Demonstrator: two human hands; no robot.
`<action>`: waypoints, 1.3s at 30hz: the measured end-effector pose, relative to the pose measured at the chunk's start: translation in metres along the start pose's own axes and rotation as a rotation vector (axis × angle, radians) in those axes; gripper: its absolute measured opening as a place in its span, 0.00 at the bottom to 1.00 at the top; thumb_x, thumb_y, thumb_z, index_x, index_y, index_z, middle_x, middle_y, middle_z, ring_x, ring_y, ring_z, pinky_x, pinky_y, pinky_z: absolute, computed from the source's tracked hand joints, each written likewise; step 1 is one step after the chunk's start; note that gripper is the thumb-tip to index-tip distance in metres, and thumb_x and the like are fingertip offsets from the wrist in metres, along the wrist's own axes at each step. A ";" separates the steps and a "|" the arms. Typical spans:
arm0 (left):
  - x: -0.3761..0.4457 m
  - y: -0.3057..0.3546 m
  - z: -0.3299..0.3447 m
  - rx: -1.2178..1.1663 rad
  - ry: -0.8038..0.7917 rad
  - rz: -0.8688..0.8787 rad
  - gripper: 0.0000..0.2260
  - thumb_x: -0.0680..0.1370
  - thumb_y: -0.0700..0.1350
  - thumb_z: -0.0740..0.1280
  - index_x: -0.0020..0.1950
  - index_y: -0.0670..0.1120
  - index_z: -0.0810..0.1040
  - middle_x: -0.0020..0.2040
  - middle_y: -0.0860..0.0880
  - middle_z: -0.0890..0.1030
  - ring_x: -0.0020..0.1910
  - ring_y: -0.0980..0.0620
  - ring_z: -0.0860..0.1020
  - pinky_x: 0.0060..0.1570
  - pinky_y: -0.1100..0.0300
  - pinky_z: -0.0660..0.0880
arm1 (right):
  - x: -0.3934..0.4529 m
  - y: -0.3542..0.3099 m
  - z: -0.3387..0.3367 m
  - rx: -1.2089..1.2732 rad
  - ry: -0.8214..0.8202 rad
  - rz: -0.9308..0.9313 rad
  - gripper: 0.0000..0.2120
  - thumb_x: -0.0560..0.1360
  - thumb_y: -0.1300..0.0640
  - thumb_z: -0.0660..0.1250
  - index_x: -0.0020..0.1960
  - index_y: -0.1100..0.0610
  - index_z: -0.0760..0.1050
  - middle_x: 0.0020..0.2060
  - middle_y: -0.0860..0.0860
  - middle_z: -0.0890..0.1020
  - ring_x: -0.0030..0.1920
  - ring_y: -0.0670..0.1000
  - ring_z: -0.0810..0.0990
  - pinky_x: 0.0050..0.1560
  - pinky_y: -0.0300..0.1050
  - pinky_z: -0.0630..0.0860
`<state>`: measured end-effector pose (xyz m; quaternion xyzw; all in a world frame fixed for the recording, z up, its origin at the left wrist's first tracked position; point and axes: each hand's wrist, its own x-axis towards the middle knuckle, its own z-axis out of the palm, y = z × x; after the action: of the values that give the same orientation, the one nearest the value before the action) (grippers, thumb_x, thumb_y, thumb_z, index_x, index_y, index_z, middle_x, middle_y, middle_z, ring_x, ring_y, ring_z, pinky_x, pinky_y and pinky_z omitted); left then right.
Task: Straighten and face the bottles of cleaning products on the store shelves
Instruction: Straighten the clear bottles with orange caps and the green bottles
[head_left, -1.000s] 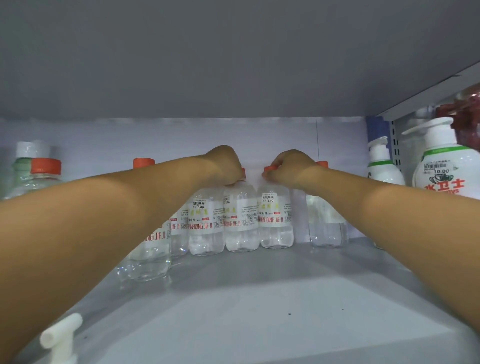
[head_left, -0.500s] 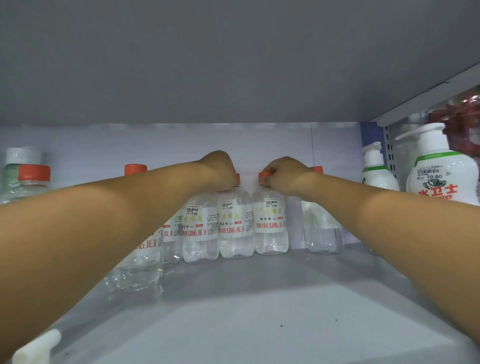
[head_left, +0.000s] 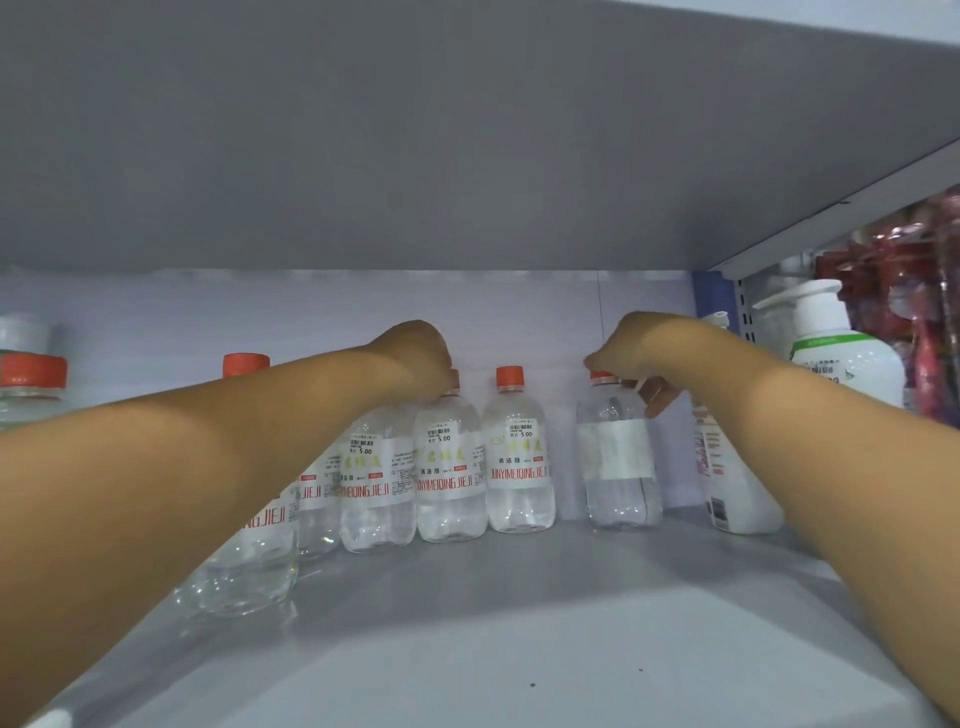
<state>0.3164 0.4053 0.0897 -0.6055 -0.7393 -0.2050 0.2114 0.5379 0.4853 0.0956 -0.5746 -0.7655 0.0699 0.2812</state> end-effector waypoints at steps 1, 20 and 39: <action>-0.001 0.000 0.000 0.000 -0.008 0.004 0.11 0.85 0.47 0.61 0.54 0.41 0.79 0.55 0.46 0.79 0.54 0.48 0.77 0.59 0.55 0.75 | 0.000 0.001 0.002 0.030 -0.007 -0.012 0.14 0.83 0.52 0.65 0.49 0.64 0.75 0.45 0.59 0.81 0.40 0.60 0.84 0.51 0.53 0.84; 0.001 -0.009 0.010 -0.071 0.030 0.014 0.13 0.84 0.47 0.63 0.59 0.42 0.84 0.60 0.44 0.83 0.58 0.45 0.81 0.59 0.51 0.79 | 0.012 0.004 0.038 0.282 0.111 -0.245 0.13 0.80 0.54 0.68 0.63 0.57 0.79 0.61 0.54 0.81 0.56 0.54 0.78 0.54 0.44 0.77; 0.000 -0.009 0.010 -0.092 0.029 0.017 0.11 0.84 0.45 0.64 0.61 0.45 0.82 0.59 0.47 0.82 0.57 0.47 0.80 0.58 0.54 0.79 | 0.014 -0.002 0.042 0.385 0.086 -0.145 0.16 0.81 0.55 0.68 0.66 0.62 0.77 0.63 0.59 0.81 0.63 0.60 0.80 0.65 0.57 0.78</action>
<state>0.3066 0.4095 0.0808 -0.6180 -0.7207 -0.2457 0.1959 0.5122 0.5064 0.0666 -0.4561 -0.7645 0.1701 0.4225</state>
